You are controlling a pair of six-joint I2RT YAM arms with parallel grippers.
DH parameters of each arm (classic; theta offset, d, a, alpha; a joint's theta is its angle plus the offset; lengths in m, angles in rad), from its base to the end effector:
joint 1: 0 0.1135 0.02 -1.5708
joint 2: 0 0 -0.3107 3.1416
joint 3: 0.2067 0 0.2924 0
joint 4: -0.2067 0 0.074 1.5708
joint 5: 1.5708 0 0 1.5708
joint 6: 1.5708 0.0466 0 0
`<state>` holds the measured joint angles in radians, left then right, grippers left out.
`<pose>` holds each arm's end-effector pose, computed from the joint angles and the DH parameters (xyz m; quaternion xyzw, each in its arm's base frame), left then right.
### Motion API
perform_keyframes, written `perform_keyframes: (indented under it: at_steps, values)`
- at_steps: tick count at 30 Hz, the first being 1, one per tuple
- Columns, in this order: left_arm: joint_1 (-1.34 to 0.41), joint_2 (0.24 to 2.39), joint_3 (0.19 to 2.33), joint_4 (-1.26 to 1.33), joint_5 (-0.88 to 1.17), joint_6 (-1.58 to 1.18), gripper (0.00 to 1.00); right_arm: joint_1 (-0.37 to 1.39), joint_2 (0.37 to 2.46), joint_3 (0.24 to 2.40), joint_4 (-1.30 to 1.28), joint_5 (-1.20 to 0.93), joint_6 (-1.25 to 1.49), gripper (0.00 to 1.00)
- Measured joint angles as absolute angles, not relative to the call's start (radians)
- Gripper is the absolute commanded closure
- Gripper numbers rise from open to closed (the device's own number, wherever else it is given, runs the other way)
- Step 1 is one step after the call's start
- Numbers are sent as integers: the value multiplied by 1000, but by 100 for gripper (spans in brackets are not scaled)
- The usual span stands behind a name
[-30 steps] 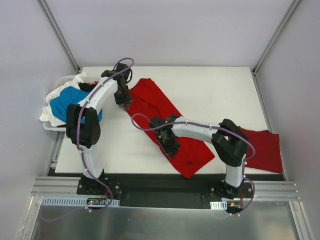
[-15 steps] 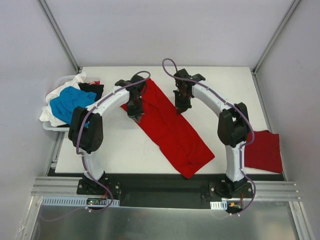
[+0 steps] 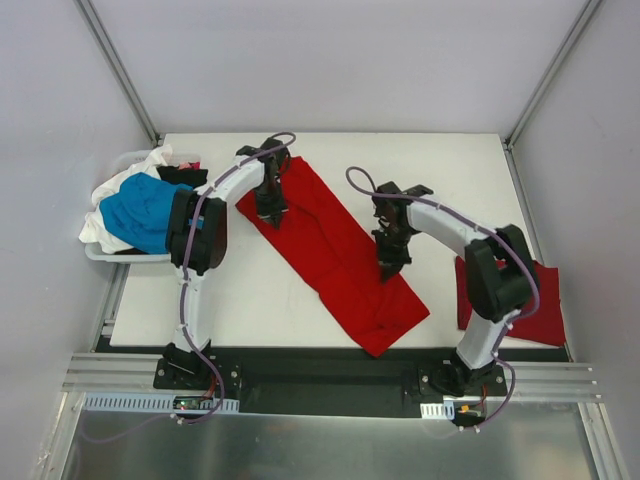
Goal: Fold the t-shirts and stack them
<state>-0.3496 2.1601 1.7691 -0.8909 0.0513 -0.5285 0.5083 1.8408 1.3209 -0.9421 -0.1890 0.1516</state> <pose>0.4825 -0.1785 0.2027 -0.0847 0.9856 -0.0841 0.1195 0.3400 0.1994 0.2038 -0.1814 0.9774 0.1067 0.0207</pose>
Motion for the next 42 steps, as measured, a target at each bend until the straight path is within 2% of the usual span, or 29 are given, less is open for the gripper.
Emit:
perform_keyframes:
  at_steps: [5, 10, 17, 25, 35, 42]
  values:
    - [-279, 2269, 1946, -944, 48, -525, 100, 508, 1638, 1230, -972, -176, 137, 99]
    - [-236, 2353, 2104, -988, 46, -513, 100, 516, 1595, 1163, -980, -167, 111, 99]
    - [-226, 2400, 2125, -1037, 53, -505, 99, 645, 1662, 1098, -988, -111, 77, 99]
    - [-186, 2506, 2277, -1066, 107, -506, 100, 794, 1783, 1114, -959, -79, 87, 99]
    - [-131, 2521, 2305, -1063, 128, -490, 99, 854, 1843, 1152, -950, -75, 73, 99]
    - [-129, 2563, 2375, -1060, 161, -482, 99, 925, 1961, 1355, -1027, -87, 43, 99]
